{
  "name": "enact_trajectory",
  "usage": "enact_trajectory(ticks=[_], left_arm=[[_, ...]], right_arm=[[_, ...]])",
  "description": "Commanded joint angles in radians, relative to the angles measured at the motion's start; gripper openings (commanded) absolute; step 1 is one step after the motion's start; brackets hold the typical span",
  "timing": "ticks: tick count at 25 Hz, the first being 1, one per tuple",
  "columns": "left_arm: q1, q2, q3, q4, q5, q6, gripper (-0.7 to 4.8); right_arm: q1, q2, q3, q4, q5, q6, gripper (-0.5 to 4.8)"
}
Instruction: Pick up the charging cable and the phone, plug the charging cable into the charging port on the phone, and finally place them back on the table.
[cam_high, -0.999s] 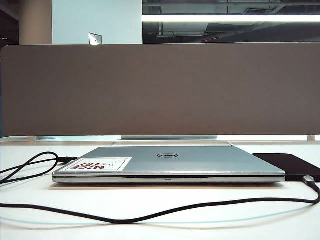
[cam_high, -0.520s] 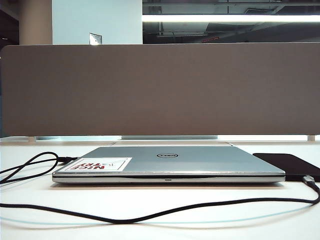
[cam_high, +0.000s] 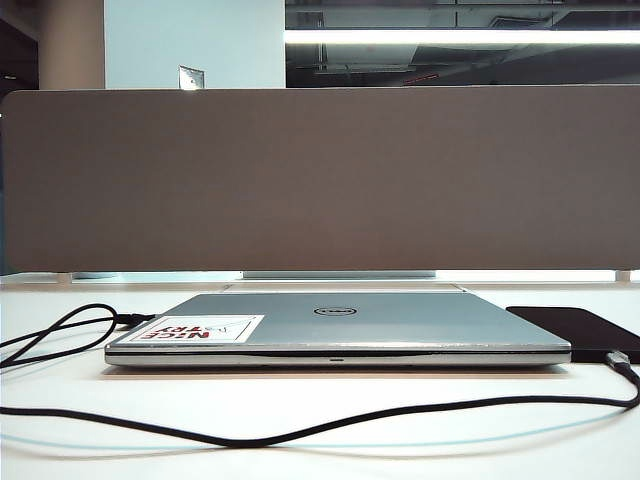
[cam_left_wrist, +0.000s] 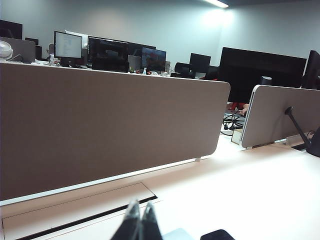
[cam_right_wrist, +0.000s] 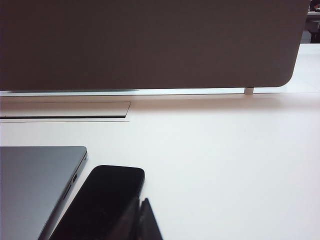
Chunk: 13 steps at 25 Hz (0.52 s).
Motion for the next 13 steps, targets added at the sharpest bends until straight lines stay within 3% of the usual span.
enact_trajectory(ticks=[1, 8, 13], left_arm=[[0.002, -0.002, 0.003, 0.011, 0.001, 0.000, -0.05], [0.017, -0.031, -0.011, 0.012, 0.001, 0.000, -0.05], [0.106, -0.110, -0.132, 0.174, 0.001, 0.006, -0.05]], right_arm=[[-0.001, -0.002, 0.006, 0.024, 0.004, -0.002, 0.03], [-0.001, -0.002, 0.006, 0.024, 0.004, -0.002, 0.03], [-0.001, -0.002, 0.006, 0.024, 0.004, -0.002, 0.03]])
